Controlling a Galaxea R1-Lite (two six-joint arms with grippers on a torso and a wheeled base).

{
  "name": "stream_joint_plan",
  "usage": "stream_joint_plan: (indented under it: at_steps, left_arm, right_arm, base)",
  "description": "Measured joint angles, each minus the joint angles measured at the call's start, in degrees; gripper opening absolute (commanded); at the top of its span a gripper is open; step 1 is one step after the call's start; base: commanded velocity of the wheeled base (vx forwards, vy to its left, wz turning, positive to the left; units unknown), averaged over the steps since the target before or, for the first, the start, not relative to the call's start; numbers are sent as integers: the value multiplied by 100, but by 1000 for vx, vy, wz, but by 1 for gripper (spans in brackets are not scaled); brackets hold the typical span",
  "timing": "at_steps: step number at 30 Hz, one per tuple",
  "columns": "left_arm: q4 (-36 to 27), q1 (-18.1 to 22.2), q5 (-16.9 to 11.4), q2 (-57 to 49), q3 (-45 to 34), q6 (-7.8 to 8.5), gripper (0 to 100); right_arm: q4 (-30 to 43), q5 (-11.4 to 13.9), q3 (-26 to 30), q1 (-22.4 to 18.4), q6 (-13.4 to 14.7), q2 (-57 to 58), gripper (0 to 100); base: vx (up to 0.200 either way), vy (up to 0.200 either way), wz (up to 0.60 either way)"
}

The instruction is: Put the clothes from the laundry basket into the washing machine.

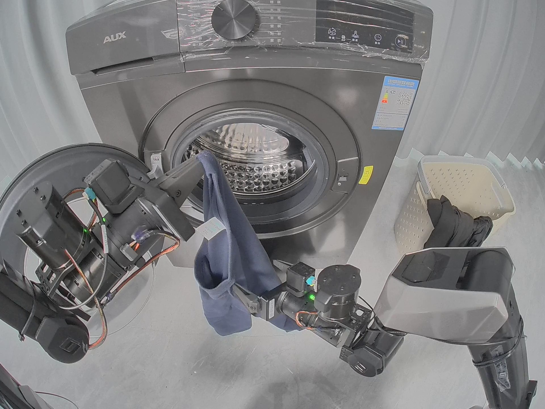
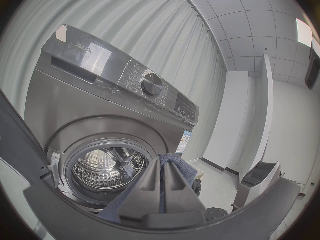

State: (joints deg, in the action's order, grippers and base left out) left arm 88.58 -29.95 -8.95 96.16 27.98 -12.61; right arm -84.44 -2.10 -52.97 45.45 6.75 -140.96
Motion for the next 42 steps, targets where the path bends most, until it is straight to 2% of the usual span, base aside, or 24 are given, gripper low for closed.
stream_joint_plan:
  at_steps: [7,15,20,26,32,36,42]
  left_arm:
    - [0,-50,0,-54,-15,5,0]
    - [-1,-111,0,-117,-22,0,0]
    - [0,-87,0,-132,-22,-12,0]
    - [0,-44,0,-129,-22,-44,0]
    - [0,2,-2,-110,-23,-52,0]
    - [0,13,-2,-112,-28,-55,0]
    - [0,11,-2,-129,-28,-61,0]
  right_arm:
    - [187,-239,-745,-146,-5,-325,100]
    - [167,-233,-1084,-154,2,-546,100]
    - [110,-228,-944,-59,33,-607,100]
    - [-57,-200,-328,30,96,-527,100]
    - [-185,-30,294,240,116,-284,100]
    - [-202,-1,335,271,112,-193,100]
    - [-163,-24,101,221,77,-188,100]
  base:
    - [0,0,0]
    - [0,0,0]
    - [0,0,0]
    - [0,0,0]
    - [0,0,0]
    - [0,0,0]
    - [0,0,0]
